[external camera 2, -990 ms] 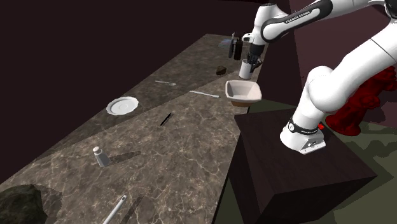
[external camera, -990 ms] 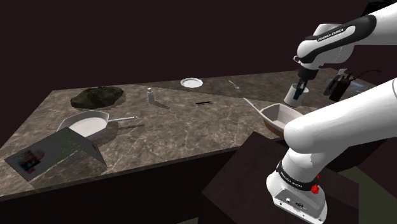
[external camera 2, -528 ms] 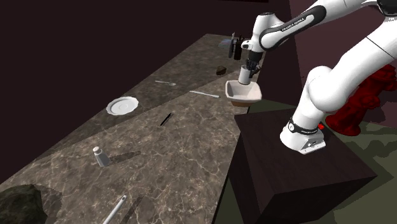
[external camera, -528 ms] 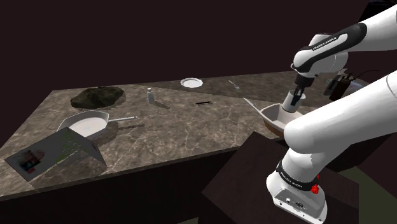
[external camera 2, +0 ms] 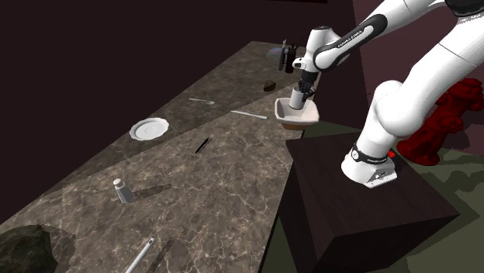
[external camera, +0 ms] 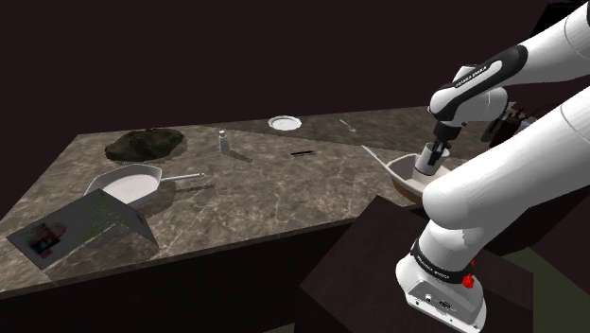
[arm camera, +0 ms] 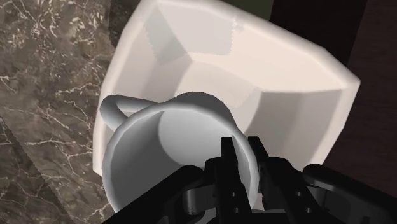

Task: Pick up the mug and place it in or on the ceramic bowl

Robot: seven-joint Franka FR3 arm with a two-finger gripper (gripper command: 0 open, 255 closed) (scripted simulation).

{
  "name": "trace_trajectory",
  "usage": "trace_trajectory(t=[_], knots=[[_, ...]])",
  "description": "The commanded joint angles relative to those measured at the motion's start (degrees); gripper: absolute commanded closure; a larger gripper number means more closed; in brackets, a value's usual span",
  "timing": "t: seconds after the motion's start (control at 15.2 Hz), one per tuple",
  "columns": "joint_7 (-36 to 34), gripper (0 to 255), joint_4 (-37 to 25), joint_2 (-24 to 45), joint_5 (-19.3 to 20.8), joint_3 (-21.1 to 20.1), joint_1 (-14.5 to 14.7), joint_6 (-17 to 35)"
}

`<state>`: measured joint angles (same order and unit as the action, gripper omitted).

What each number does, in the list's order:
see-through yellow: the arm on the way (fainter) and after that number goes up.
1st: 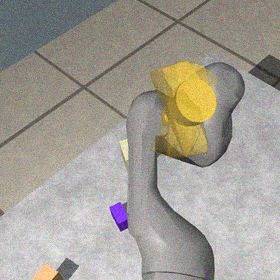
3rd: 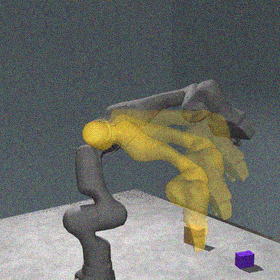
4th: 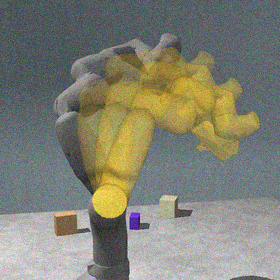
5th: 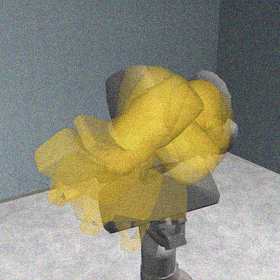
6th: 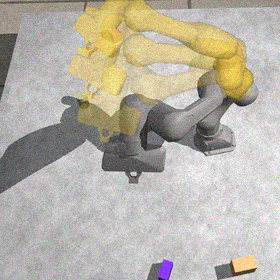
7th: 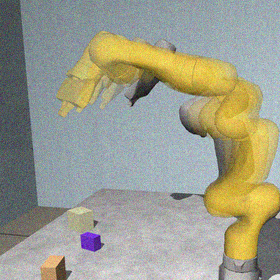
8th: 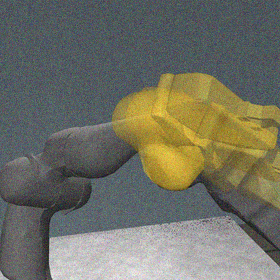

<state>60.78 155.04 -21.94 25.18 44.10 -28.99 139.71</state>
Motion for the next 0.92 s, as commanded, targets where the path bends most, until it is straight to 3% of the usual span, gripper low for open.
trace_trajectory(t=[0.0,0.4,0.46,0.79,0.86], knots=[[0.1,255,0.3,0.7,-0.1,0.4,0.2,1.0],[0.1,255,0.3,0.7,-0.1,0.4,0.2,1.0],[0.1,0,0.3,0.7,-0.1,0.4,0.2,1.0],[0.1,0,0.3,0.7,-0.1,0.4,0.2,1.0],[-0.4,0,-0.3,-1.5,0.3,-0.8,-0.5,-1.8]])
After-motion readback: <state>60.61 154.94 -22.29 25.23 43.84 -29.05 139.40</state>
